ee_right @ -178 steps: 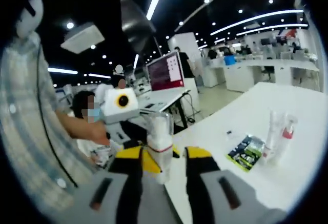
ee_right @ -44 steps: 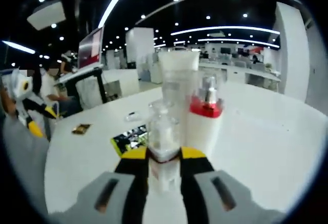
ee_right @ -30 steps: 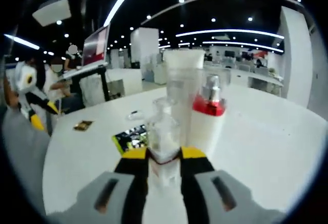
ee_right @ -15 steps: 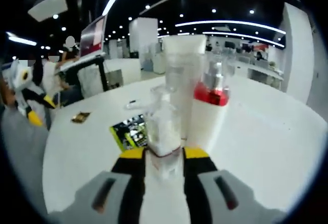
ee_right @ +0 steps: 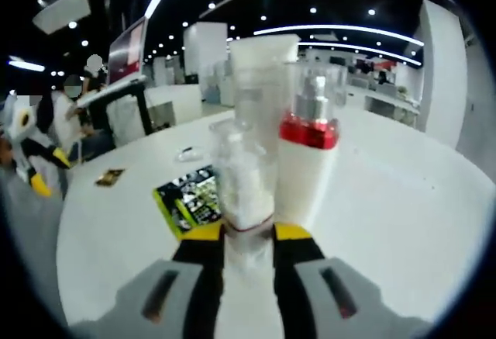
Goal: Arrange the skincare products in the storage area until every visible bottle or jar stands upright without overlapping.
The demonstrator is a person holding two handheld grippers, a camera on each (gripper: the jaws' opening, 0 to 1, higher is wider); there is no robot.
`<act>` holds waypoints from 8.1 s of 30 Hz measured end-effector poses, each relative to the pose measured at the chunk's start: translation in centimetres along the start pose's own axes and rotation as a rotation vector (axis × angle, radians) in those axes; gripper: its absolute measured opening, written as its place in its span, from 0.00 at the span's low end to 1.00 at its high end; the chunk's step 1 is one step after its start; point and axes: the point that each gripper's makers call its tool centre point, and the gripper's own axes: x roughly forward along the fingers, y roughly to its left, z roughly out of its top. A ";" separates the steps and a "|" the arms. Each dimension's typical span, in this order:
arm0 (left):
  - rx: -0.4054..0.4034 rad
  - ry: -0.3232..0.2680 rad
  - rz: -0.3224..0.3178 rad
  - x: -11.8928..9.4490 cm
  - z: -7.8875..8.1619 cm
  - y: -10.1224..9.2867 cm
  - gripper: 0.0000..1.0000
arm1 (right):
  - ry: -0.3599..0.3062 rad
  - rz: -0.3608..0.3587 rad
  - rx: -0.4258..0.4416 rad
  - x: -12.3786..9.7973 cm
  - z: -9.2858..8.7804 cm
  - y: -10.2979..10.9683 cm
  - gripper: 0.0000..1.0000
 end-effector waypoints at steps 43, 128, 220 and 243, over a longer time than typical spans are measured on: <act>0.011 -0.018 0.009 -0.2 0.2 0.2 0.41 | 0.106 -0.067 0.052 -0.7 -1.7 -1.9 0.18; -0.123 0.083 0.077 1.4 0.1 7.4 0.72 | -0.001 -0.002 -0.319 -15.9 0.2 18.9 0.28; 0.312 -0.061 -0.332 -0.2 3.9 -12.8 0.39 | -0.009 0.221 -0.048 -16.3 0.4 21.8 0.21; 0.554 -0.141 -0.420 -0.9 3.8 -16.7 0.39 | 0.171 0.286 0.380 -13.7 -2.8 23.2 0.02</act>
